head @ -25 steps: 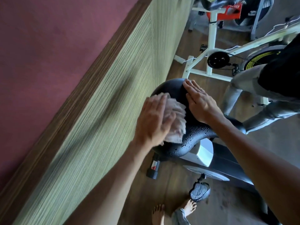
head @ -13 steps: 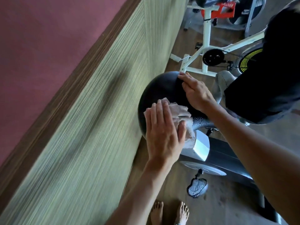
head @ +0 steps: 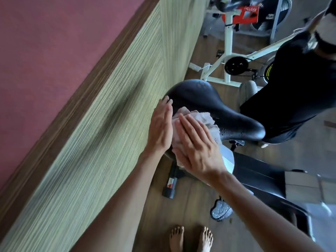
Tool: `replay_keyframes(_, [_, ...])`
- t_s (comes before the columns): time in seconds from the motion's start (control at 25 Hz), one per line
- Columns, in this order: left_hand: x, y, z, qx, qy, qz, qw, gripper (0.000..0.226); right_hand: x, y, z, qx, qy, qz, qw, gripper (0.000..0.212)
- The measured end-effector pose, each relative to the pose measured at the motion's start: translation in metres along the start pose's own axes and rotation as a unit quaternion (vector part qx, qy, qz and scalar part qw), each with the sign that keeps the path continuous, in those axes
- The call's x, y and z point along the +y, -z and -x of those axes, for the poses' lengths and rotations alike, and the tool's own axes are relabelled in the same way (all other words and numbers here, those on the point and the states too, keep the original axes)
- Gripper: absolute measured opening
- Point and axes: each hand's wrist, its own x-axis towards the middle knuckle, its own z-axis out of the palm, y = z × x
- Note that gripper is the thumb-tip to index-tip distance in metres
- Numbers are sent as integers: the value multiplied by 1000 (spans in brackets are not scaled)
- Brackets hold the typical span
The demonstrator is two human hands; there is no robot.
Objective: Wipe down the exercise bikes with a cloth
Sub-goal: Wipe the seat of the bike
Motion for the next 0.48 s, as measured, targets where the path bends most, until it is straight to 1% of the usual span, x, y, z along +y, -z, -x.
replay_keyframes(0.08, [-6,-2,-2,7,-19,-60,998,73,27,8,12,-24,46,12,999,63])
replay_keyframes(0.12, [-7,-2,-3,5,-27,-95,995,76,37,10,12,-23,44,19,999,61])
replay_keyframes(0.16, [-7,-3,-4,2,-33,-126,992,82,40,12,8,-11,20,20,1000,58])
replay_keyframes(0.2, [-6,-5,-4,1,-36,-141,989,87,38,9,0,10,-23,15,1000,56])
replay_keyframes(0.28, [-6,-8,-3,7,-27,-137,990,82,19,3,-17,44,-133,3,990,53])
replay_keyframes(0.32, [-6,-9,-3,11,-24,-134,991,77,10,0,-18,50,-154,-4,987,53])
replay_keyframes(0.36, [-8,-9,-3,15,-25,-138,990,74,6,-1,-13,40,-135,-11,990,54])
replay_keyframes(0.48, [-14,-10,-3,31,-55,-208,976,80,34,16,10,-32,21,2,999,57])
